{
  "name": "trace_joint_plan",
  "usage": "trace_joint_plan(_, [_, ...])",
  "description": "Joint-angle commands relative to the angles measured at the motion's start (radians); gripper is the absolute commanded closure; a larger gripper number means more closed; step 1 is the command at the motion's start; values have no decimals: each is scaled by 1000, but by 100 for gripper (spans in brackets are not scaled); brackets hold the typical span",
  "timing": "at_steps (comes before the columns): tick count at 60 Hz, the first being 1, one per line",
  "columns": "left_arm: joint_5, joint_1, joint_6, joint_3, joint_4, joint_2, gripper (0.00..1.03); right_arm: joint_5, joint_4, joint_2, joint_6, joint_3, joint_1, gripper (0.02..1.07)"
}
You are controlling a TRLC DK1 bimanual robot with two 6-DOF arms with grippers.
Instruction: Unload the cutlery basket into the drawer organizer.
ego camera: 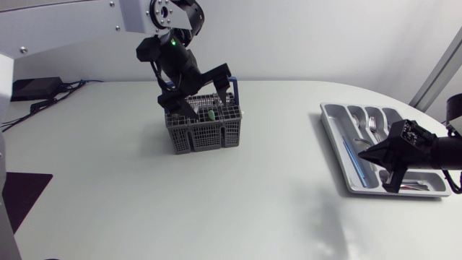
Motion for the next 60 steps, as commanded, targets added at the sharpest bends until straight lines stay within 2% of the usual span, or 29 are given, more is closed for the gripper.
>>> trace_joint_plan(1, [-21, -13, -34, 44, -19, 40, 6, -16, -31, 78, -144, 53, -71, 102])
trace_joint_plan(11, [-96, -38, -54, 72, -18, 61, 6, -10, -40, 190, -298, 108, -192, 102])
trace_joint_plan(24, [-142, -56, -70, 83, -10, 74, 6, 27, -38, 287, -401, 157, -272, 101])
trace_joint_plan(46, [-205, -70, -90, 80, -1, 84, 6, 118, 61, 350, -532, 134, -350, 100])
trace_joint_plan(48, [-209, -70, -90, 80, 1, 84, 6, 122, 73, 347, -541, 127, -356, 95])
trace_joint_plan(54, [-225, -76, -95, 80, 4, 91, 6, 152, 132, 339, -561, 91, -375, 65])
trace_joint_plan(56, [-229, -78, -98, 81, 7, 94, 6, 155, 146, 331, -561, 79, -381, 51])
trace_joint_plan(60, [-252, -81, -104, 87, 7, 97, 6, 155, 146, 318, -561, 71, -387, 36])
